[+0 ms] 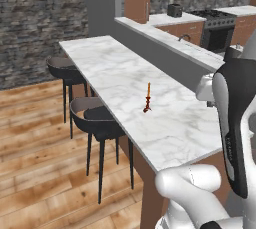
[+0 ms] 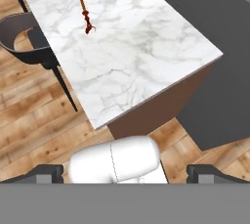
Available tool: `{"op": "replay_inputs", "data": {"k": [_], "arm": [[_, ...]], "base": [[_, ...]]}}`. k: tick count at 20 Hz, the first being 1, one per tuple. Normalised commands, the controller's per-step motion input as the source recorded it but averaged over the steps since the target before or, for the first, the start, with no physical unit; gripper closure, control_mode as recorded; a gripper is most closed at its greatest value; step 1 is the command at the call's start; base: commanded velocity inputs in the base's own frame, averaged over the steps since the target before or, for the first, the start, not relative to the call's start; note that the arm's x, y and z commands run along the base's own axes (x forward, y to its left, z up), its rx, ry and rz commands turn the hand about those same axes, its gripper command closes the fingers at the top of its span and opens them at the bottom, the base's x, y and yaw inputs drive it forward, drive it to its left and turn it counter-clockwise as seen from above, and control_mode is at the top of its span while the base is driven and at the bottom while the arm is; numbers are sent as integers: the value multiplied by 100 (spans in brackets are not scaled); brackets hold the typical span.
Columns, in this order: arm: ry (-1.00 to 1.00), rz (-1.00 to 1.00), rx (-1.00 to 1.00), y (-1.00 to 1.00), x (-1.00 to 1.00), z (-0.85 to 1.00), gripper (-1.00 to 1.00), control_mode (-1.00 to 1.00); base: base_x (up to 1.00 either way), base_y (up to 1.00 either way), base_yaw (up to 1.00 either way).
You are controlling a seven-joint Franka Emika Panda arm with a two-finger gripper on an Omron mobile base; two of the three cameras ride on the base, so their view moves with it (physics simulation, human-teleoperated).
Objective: Get the candle and the beer from the cabinet and move them to the dining counter.
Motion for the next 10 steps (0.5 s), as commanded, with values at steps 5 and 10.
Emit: {"op": "replay_inputs", "data": {"k": [5, 10], "arm": [[0, 0, 0, 1, -21, 0, -100, -100], [0, 2, 0, 4, -4, 0, -100, -100]], "base": [[0, 0, 0], [0, 0, 0]]}}
